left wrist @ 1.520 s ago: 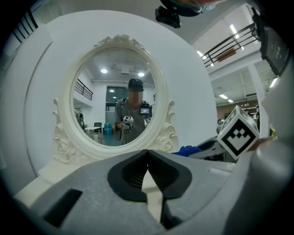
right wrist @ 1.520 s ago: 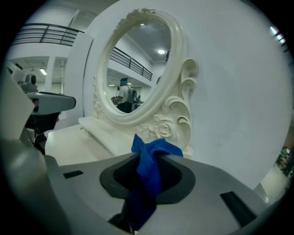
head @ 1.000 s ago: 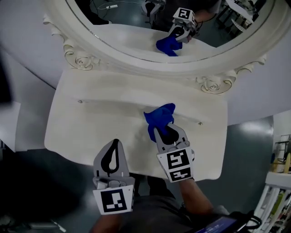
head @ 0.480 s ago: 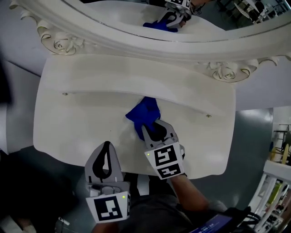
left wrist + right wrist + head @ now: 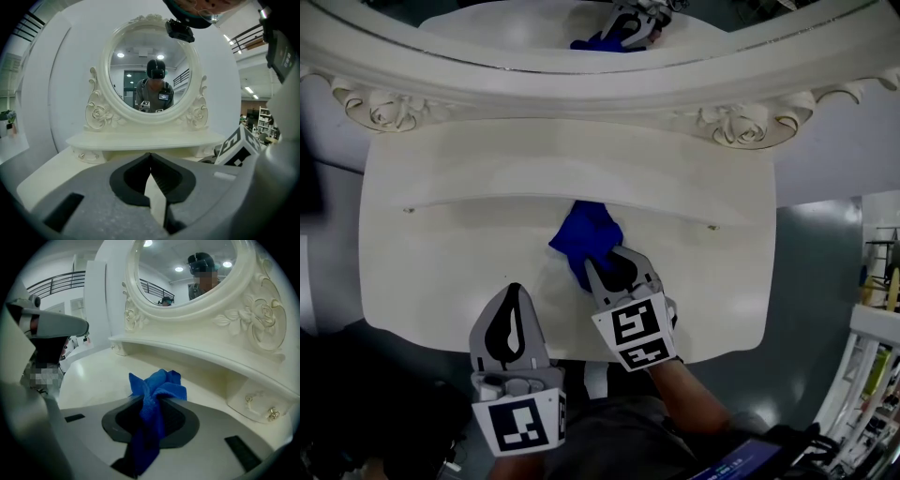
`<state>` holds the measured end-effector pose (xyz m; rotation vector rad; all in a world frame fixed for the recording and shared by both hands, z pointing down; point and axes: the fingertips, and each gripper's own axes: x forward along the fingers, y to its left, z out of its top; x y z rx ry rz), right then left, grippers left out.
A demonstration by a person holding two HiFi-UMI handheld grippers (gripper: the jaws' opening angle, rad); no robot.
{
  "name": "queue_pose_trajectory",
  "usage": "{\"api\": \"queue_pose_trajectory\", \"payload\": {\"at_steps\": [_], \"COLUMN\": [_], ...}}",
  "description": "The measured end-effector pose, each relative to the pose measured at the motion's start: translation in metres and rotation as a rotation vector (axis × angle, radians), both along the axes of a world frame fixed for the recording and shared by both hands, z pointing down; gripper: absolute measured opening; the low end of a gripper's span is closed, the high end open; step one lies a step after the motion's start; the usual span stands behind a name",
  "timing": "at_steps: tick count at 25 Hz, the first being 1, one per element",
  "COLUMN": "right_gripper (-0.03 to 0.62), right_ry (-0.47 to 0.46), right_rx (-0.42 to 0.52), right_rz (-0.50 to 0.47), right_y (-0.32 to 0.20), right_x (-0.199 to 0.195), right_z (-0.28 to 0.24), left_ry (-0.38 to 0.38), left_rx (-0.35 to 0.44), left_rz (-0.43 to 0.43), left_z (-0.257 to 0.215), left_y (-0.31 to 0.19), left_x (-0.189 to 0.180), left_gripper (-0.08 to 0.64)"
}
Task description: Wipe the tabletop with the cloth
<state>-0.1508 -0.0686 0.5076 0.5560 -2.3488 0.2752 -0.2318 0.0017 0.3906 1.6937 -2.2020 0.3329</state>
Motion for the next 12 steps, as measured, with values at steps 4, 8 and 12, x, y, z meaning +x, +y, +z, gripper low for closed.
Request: {"api": "queue_pose_trajectory", "payload": {"at_steps": [4, 8, 12], "right_gripper": [0.087, 0.087, 0.087], "right_ry": [0.001, 0.000, -0.002], "right_rx": [-0.003, -0.006, -0.016], "right_rz": [0.031, 0.062, 0.107], "right_y": [-0.008, -0.019, -0.025], "right_x": [0.019, 0.040, 0.062], "right_z": [-0.002, -0.001, -0.005], "left_ry": [-0.011, -0.008, -0.008], "left_rx": [0.009, 0.011, 0.010], "left_rz": [0.023, 0.053, 0.099], "left_z": [-0.004, -0.003, -0.007], "left_y": [-0.014, -0.033, -0.048], "left_x": [0.011, 0.028, 0.047], "left_gripper": [0.015, 0.015, 0.015]}}
